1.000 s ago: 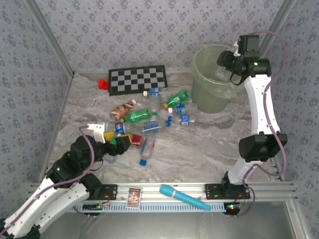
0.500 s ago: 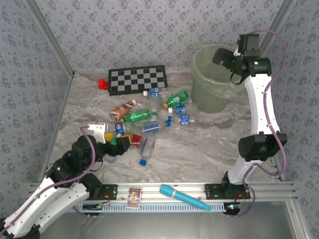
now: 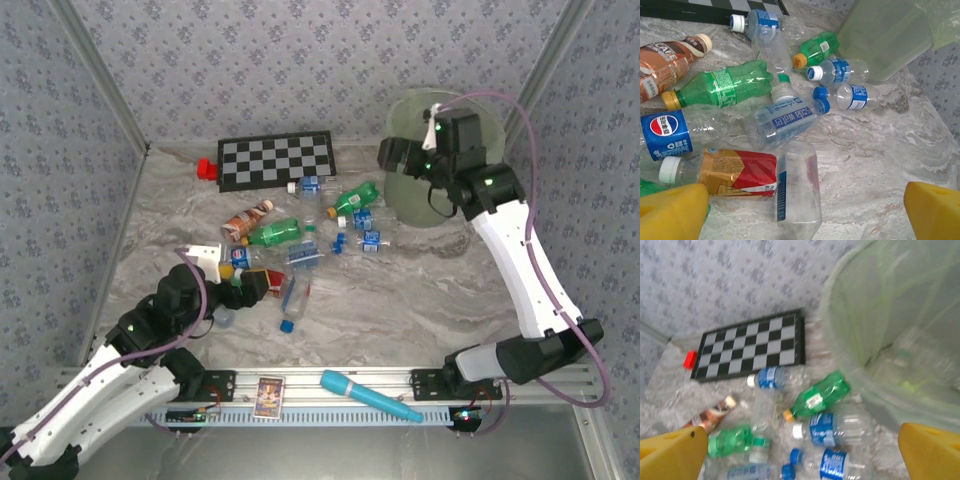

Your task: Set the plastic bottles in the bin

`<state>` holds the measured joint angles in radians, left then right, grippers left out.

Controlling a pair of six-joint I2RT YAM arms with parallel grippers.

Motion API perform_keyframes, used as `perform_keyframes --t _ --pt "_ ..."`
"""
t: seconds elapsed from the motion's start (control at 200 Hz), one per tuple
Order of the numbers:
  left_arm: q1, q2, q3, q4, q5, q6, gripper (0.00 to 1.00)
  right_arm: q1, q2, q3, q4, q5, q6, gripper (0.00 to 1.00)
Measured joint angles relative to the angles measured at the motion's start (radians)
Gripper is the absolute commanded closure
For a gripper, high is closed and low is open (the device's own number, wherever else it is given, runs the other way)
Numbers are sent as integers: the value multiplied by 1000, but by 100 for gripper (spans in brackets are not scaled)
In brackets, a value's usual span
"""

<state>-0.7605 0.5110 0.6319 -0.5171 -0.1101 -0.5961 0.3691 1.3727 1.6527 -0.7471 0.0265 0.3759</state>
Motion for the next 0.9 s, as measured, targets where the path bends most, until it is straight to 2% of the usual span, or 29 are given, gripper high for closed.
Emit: perform_keyframes --t 0.18,0.395,0.9 --pt "0 46 -20 24 -2 0 0 140 -19 -145 44 39 -4 0" --pt "0 94 -22 51 -13 -17 0 275 -10 -235 69 79 -3 0" --pt "0 64 -37 43 -98 -34 0 558 156 -436 204 95 141 0"
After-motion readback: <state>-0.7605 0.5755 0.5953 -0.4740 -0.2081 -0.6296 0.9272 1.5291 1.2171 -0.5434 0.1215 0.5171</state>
